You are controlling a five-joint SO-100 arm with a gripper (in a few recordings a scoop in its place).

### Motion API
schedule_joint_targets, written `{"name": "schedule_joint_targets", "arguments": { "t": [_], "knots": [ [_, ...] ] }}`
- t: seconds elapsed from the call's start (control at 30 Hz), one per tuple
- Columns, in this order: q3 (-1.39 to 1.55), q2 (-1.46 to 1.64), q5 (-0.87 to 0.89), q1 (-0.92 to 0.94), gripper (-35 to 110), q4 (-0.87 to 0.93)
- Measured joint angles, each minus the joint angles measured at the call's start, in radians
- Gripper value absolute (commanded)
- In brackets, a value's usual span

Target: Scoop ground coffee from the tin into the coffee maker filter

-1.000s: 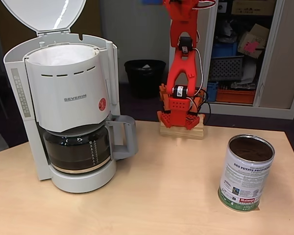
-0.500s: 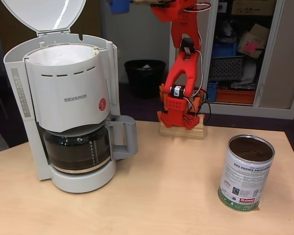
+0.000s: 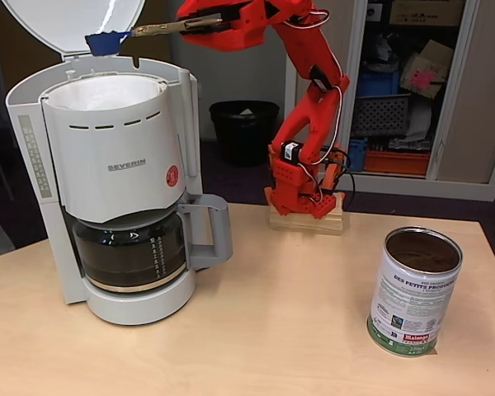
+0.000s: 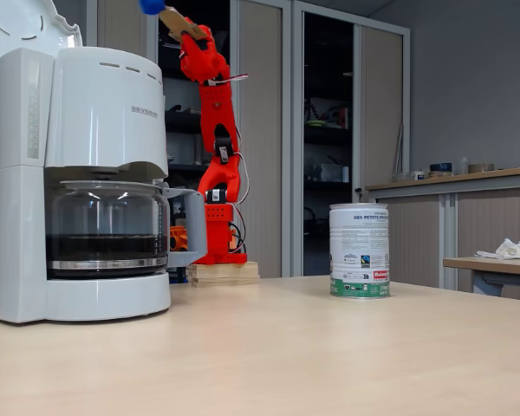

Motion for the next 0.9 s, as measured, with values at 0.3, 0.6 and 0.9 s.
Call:
{"name": "schedule_joint_targets", "arguments": {
  "t": [0.3,0.6,0.9],
  "knots": [
    [0.015,0.035,0.071,0.044,0,-0.021],
    [0.071,0.054,0.198,0.035,0,-0.107],
    [0.104,0.078,0.365,0.015,0,-0.147]
  ]
}}
